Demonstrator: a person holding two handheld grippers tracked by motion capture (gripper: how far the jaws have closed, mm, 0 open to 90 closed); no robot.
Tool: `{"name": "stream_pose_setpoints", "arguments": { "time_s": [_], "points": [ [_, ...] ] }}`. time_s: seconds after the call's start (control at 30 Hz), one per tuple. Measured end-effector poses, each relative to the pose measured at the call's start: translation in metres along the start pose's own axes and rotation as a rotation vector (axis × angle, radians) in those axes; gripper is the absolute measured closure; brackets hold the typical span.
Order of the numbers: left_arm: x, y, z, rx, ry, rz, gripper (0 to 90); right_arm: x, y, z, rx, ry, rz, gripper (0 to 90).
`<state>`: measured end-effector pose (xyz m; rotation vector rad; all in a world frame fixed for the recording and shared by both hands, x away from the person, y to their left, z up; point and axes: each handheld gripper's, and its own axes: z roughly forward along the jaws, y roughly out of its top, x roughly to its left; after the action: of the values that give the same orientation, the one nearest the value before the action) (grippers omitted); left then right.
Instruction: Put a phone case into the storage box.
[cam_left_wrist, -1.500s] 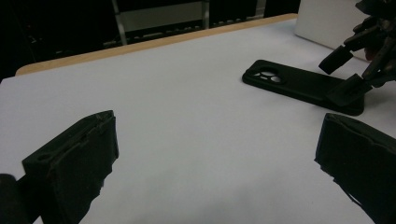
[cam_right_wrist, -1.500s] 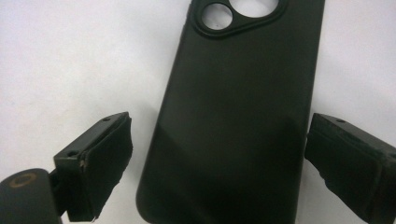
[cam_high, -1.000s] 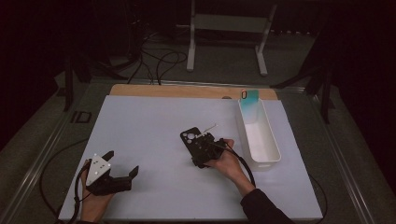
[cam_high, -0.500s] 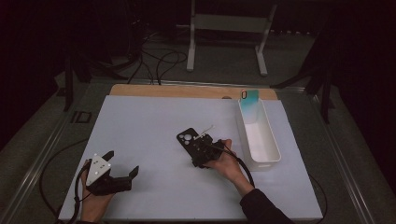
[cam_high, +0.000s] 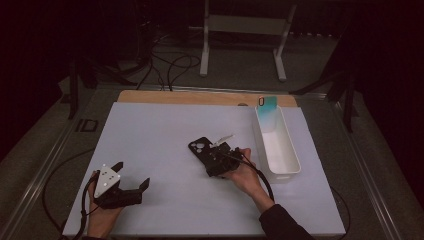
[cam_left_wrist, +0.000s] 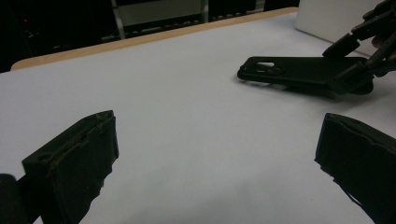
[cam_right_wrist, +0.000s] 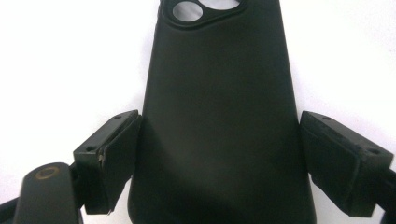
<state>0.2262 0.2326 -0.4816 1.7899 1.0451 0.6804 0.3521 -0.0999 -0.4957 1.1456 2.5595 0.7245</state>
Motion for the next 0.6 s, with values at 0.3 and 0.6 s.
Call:
{"name": "stream_pose_setpoints", "arguments": {
  "time_s": [0.3,0.6],
  "points": [
    [-0.002,0.001,0.003,0.008,-0.016,-0.012,0.0,0.003,0.001,-0.007,-0.049,0.012,0.004,15.5],
    [-0.005,0.015,0.007,0.011,-0.061,-0.057,0.0,0.005,0.001,-0.023,-0.123,0.035,0.006,15.4]
  ]
}}
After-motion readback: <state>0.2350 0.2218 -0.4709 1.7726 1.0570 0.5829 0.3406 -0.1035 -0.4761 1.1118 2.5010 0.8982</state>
